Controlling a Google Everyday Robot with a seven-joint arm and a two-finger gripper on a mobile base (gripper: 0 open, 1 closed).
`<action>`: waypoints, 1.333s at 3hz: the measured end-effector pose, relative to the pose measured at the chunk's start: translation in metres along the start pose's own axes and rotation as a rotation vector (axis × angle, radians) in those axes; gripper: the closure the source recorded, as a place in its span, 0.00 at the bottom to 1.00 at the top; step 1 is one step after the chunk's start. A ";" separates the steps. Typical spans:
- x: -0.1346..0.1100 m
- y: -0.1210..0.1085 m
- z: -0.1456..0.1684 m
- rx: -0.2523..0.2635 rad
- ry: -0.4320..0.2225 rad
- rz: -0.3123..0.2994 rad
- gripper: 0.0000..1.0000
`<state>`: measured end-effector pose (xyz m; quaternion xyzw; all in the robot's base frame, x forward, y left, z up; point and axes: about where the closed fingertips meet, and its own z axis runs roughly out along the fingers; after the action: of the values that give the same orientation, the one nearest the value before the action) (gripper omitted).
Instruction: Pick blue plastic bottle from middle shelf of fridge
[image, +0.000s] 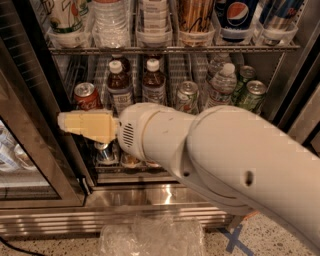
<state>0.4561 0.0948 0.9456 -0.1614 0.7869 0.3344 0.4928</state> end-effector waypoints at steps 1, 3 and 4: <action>-0.003 -0.007 0.016 0.082 -0.052 0.035 0.00; -0.011 -0.014 0.014 0.119 -0.081 0.029 0.00; 0.000 -0.014 0.016 0.143 -0.069 0.013 0.00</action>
Offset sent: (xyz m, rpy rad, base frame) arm 0.0141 0.0054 -0.0037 0.0142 -0.0057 -0.0896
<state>0.4749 0.0957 0.9363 -0.1091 0.7924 0.2858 0.5277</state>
